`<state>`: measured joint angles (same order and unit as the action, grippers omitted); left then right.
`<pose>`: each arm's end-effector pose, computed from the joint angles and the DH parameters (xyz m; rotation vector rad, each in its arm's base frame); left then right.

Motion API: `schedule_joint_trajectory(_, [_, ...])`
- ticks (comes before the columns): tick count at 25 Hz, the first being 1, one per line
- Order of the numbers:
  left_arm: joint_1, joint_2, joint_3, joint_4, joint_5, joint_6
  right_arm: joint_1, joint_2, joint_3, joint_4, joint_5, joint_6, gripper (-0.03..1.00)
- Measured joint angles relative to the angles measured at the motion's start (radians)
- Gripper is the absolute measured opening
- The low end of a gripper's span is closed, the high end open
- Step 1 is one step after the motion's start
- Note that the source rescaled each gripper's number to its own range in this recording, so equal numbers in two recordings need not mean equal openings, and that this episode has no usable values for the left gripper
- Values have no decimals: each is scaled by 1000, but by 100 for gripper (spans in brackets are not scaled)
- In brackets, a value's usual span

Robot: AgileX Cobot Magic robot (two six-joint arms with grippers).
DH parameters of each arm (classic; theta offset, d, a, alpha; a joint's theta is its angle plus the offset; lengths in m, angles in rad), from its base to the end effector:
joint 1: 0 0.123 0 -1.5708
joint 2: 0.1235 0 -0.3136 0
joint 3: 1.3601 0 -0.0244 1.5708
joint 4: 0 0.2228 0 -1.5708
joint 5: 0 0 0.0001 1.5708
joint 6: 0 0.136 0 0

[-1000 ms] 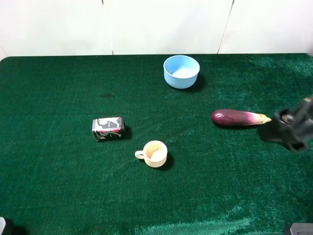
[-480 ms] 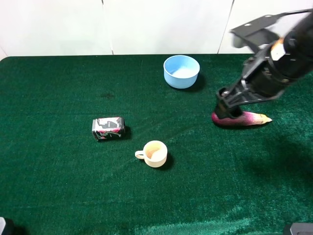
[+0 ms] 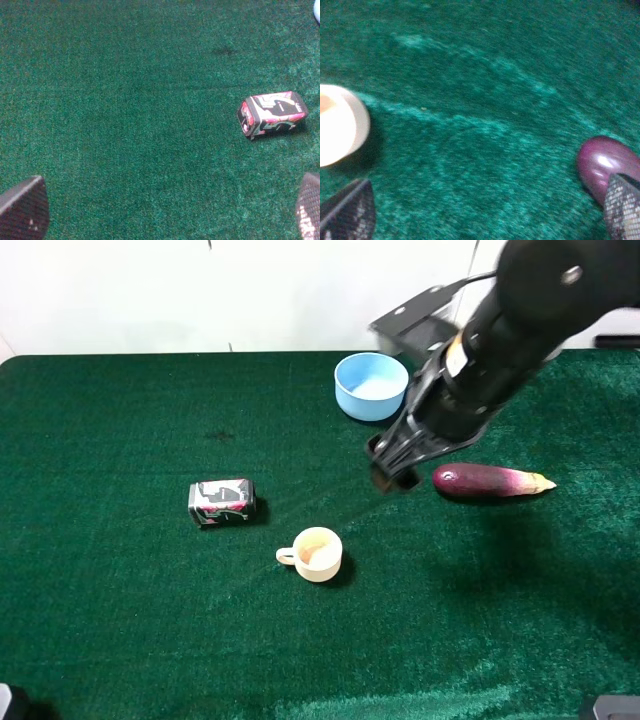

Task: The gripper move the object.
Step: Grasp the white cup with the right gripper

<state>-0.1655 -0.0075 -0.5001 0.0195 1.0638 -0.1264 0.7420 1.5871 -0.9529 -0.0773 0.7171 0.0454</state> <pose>-0.0187 0.0055 0.2428 0.0389 2.0430 -0.1595 0.2168 0.1894 0.2090 -1.0342 2.6390 0.0897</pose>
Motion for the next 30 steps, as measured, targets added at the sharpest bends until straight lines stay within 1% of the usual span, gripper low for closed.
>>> schedule_joint_trajectory(5, [0,0,0,0,0,0,72,65,-2,0,-40,-1,100])
schedule_joint_trajectory(10, [0,0,0,0,0,0,110,142,-27,-1,-59,-3,100])
schedule_joint_trajectory(30, [0,0,0,0,0,0,116,333,-40,-22,-193,0,100])
